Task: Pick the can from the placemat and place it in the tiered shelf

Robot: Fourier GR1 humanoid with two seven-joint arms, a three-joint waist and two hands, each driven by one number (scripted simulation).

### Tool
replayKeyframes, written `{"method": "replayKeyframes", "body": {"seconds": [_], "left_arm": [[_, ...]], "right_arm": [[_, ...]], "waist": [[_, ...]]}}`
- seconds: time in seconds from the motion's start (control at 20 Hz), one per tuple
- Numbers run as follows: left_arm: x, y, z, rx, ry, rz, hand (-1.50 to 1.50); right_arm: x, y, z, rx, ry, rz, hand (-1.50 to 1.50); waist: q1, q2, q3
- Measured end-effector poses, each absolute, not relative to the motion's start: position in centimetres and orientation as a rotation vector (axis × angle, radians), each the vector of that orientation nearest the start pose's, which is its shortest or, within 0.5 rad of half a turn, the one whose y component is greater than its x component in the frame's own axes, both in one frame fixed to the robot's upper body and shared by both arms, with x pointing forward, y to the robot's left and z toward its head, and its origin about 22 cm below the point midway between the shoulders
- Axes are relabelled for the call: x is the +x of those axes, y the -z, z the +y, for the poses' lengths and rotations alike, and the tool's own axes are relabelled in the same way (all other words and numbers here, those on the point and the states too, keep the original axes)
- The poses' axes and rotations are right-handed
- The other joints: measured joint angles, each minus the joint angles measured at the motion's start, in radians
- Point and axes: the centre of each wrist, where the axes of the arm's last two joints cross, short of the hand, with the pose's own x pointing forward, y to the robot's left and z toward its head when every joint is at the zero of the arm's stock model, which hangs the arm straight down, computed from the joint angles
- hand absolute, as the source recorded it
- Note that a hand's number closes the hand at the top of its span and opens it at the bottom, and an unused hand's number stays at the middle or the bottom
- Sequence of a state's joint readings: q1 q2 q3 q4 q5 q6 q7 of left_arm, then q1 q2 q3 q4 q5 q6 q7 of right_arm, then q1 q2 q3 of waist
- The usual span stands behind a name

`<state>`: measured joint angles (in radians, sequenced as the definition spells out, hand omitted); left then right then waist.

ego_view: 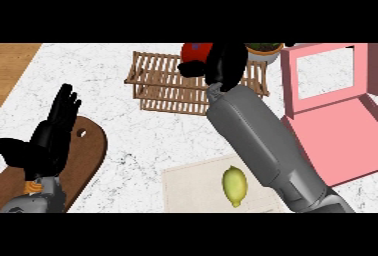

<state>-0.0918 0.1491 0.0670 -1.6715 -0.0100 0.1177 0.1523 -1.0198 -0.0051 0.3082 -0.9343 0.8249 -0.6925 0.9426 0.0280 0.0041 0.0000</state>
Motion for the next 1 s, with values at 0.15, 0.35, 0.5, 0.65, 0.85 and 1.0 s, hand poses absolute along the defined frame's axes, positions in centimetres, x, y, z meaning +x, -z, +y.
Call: {"method": "replayKeyframes", "body": {"seconds": [0.15,0.35,0.5,0.65,0.85,1.0], "left_arm": [[26.1,-5.8,26.6,0.236,-0.021,-1.612,0.00],[26.0,-5.6,26.5,0.244,-0.032,-1.612,0.00],[25.8,-5.7,26.5,0.248,-0.038,-1.605,0.00],[25.4,-5.5,27.0,0.258,-0.049,-1.595,0.00],[24.7,-5.1,28.0,0.270,-0.068,-1.588,0.00],[24.5,-5.1,28.2,0.278,-0.071,-1.588,0.00]], "right_arm": [[39.2,-15.6,-3.4,-0.897,-0.090,-1.559,-1.50],[39.0,-17.6,-3.4,-0.859,0.002,-1.624,-1.50],[38.6,-18.6,-4.6,-0.873,0.078,-1.631,-1.50],[37.8,-19.0,-6.5,-0.890,0.159,-1.619,-1.50],[35.7,-19.5,-9.7,-0.898,0.252,-1.594,-1.50],[33.2,-19.6,-12.5,-0.899,0.297,-1.583,-1.50]], "waist": [[-0.007,-0.001,0.000],[-0.016,-0.004,0.000],[-0.030,-0.009,0.000],[-0.043,-0.014,0.000],[-0.061,-0.019,0.000],[-0.068,-0.020,0.000]]}}
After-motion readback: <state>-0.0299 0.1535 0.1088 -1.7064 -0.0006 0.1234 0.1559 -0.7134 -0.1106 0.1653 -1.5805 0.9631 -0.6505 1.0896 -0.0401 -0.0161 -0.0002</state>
